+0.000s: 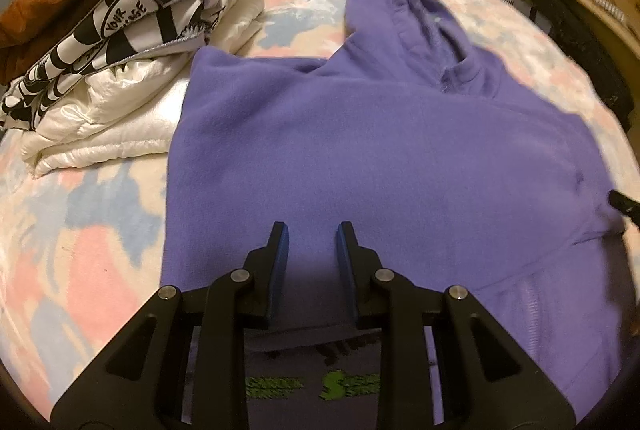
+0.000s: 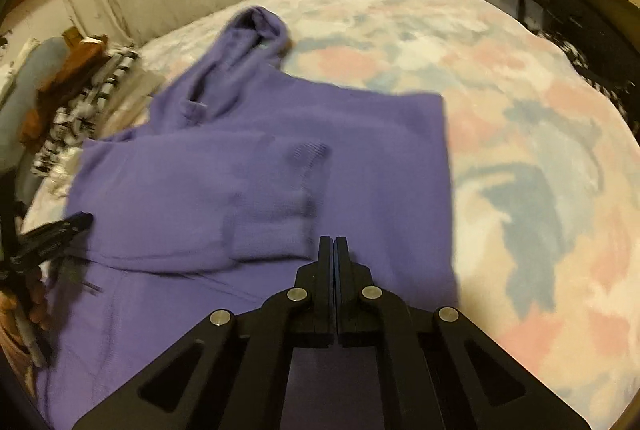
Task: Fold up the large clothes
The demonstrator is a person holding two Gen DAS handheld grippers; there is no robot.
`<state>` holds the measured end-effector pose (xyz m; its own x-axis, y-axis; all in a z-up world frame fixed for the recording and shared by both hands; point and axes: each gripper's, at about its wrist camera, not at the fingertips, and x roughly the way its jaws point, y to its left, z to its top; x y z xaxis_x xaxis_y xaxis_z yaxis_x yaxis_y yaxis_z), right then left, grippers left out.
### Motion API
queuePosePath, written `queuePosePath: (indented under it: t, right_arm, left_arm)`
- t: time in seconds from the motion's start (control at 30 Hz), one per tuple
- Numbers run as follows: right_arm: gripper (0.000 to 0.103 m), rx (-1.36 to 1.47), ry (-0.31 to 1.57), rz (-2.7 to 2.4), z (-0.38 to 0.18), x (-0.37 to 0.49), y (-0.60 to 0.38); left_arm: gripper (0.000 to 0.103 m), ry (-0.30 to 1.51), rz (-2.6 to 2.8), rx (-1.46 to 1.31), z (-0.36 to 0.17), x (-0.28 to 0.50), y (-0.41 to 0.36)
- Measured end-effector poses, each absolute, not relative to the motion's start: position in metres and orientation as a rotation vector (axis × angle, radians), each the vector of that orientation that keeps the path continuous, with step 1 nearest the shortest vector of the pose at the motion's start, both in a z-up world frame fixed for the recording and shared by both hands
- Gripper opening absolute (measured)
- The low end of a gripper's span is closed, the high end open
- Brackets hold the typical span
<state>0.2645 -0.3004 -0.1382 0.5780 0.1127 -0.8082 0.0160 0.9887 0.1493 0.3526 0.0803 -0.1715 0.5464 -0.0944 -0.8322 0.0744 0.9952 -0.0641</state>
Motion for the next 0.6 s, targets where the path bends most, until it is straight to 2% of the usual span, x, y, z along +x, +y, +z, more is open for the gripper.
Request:
queuePosePath:
  t: [0.13, 0.23, 0.4, 0.6]
  right_arm:
    - [0.003, 0.162, 0.947, 0.136, -0.120, 0.278, -0.265]
    - [0.010, 0.151, 0.952, 0.207, -0.116, 0.293, -0.217]
    - [0.034, 0.145, 0.967, 0.284, -0.128, 0.303, -0.158]
    - [0.034, 0.059, 0.971, 0.146, -0.151, 0.304, -0.168]
  left_arm:
    - [0.022, 0.971, -0.148, -0.048, -0.157, 0.352, 0.066]
    - [0.022, 0.978, -0.186, -0.043, -0.157, 0.353, 0.048]
    - [0.023, 1.021, -0.178, -0.043, -0.177, 0.357, 0.027]
    - [0.048, 0.985, -0.186, -0.024, -0.182, 0.346, 0.047]
